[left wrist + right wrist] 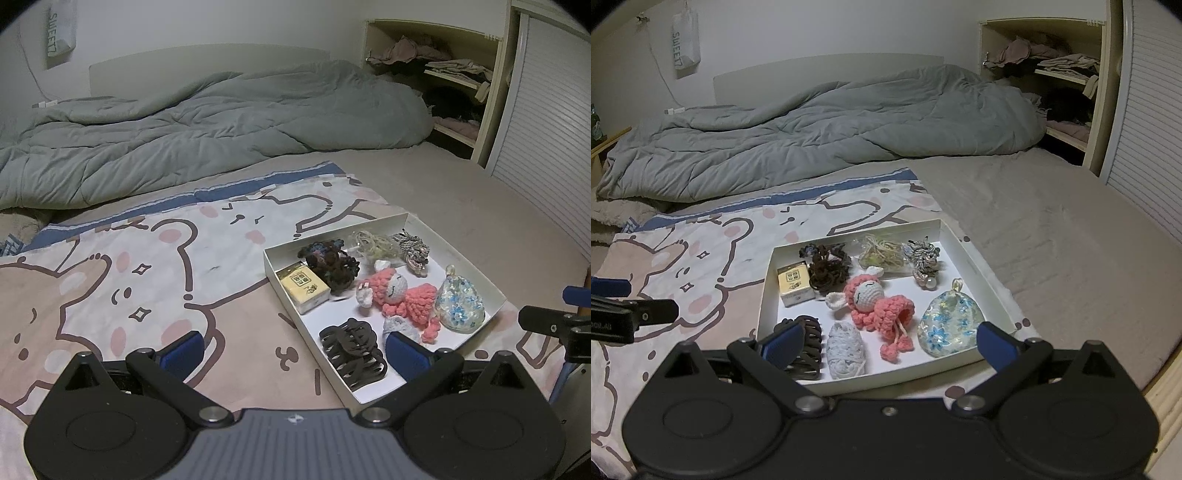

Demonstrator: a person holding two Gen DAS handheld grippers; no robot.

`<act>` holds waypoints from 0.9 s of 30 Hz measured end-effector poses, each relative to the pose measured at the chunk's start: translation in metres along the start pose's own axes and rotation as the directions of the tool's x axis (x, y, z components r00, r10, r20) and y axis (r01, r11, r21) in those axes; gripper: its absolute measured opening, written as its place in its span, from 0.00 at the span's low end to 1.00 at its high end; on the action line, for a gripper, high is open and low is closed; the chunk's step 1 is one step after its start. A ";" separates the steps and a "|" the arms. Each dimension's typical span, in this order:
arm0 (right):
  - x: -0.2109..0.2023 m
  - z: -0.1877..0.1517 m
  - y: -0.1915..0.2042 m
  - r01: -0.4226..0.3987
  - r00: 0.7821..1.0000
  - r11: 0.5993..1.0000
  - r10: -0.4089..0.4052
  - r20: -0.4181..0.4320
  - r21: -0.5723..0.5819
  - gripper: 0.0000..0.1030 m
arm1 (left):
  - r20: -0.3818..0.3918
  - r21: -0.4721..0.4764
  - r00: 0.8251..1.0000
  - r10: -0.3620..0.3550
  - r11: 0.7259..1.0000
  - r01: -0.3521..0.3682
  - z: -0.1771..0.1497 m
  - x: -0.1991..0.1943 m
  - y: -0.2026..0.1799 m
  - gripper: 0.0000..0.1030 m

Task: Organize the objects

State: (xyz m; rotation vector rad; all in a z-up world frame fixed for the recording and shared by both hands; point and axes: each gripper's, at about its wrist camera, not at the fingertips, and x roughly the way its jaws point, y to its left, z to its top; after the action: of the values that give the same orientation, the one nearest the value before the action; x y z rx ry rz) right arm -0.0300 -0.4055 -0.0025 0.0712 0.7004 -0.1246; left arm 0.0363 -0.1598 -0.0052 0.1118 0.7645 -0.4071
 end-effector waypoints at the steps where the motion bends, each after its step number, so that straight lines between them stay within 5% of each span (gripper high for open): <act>1: 0.000 0.000 0.000 0.001 1.000 1.000 -0.001 0.000 -0.001 0.98 | -0.001 0.000 1.000 0.000 1.000 0.000 0.000 0.000 0.000 1.00; 27: 0.001 0.000 0.002 0.003 1.000 1.000 -0.003 0.001 -0.016 0.98 | -0.011 0.014 1.000 0.008 1.000 -0.008 -0.001 0.002 -0.002 1.00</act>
State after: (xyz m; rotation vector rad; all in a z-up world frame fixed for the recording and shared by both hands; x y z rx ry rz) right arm -0.0289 -0.4033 -0.0036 0.0554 0.7009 -0.1216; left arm 0.0363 -0.1618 -0.0068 0.1306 0.7722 -0.4043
